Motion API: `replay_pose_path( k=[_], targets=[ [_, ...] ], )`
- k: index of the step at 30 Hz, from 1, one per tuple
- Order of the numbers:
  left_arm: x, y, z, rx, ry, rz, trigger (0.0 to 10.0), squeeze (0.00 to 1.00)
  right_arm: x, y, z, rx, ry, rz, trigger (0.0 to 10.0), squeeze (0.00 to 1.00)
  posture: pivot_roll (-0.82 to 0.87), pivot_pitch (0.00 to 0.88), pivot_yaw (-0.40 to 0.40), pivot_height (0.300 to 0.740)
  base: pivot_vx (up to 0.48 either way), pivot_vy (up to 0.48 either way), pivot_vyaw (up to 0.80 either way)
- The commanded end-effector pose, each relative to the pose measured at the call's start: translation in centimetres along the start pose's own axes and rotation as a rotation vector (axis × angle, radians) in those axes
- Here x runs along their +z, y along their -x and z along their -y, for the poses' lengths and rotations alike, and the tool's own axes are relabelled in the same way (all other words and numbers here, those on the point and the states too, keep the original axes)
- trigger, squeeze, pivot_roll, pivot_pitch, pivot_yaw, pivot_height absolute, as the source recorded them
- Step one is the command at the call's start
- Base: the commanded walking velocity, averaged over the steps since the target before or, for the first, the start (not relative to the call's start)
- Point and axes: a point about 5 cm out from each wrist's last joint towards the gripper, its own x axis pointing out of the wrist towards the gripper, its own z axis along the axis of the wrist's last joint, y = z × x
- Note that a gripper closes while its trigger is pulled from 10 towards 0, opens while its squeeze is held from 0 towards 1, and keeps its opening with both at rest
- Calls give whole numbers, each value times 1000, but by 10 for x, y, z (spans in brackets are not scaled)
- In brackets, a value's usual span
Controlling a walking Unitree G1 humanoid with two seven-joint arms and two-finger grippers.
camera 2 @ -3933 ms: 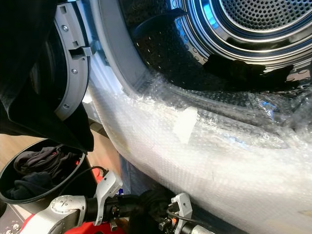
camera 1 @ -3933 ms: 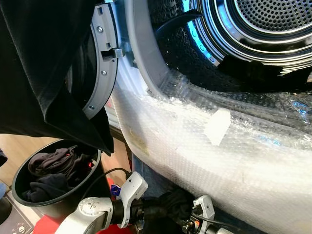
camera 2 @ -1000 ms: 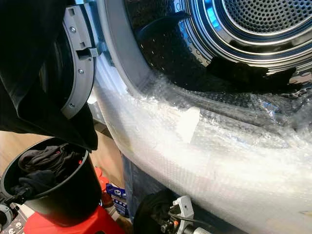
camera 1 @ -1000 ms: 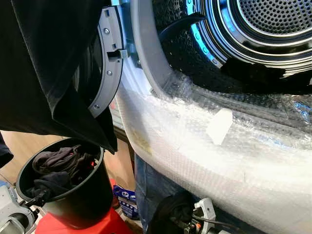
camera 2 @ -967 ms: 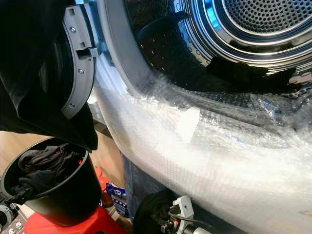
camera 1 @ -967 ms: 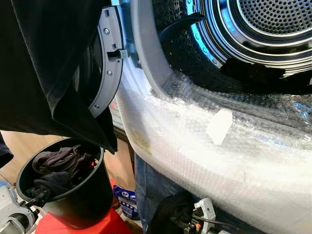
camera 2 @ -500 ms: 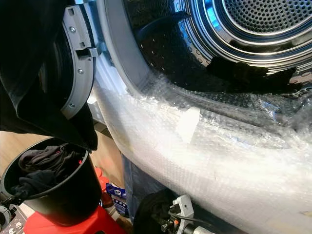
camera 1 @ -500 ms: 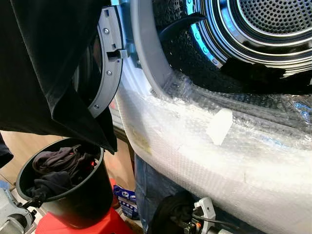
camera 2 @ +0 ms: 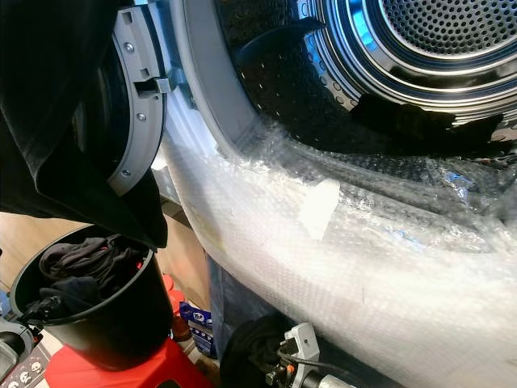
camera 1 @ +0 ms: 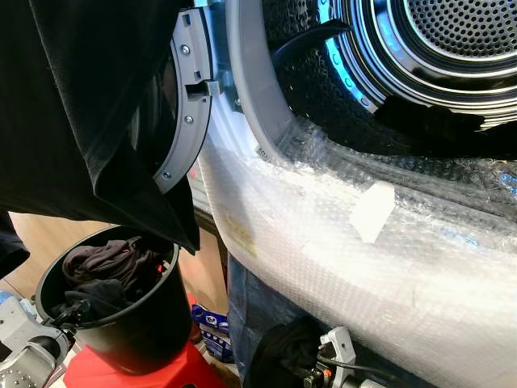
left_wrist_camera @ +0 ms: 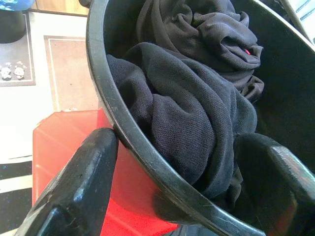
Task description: Clothes washing
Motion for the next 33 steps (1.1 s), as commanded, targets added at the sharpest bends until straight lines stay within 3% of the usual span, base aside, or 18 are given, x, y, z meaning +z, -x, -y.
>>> replay_pose_path(
  k=[1, 15, 17, 18, 33],
  targets=[
    [4, -2, 2, -3, -24, -3, 10000, 0, 8, -4, -2, 16, 30, 25, 0, 0, 64, 9, 55, 740, 0, 0, 0],
    [-24, -3, 3, 32, 20, -137, 10000, 0, 8, -3, -2, 24, 42, 11, 0, 0, 66, 9, 50, 740, 0, 0, 0],
    [-28, -3, 4, 31, 15, -153, 1373, 0, 9, -4, -2, 25, 44, 11, 0, 0, 65, 11, 52, 740, 0, 0, 0],
    [-29, -3, 5, 28, 15, -155, 0, 0, 10, -4, -2, 24, 45, 13, 0, 0, 64, 17, 52, 740, 0, 0, 0],
    [-25, -2, 11, 1, 6, -125, 0, 0, 12, -3, 0, 22, 55, 10, 0, 0, 68, 13, 46, 740, 0, 0, 0]
  ],
)
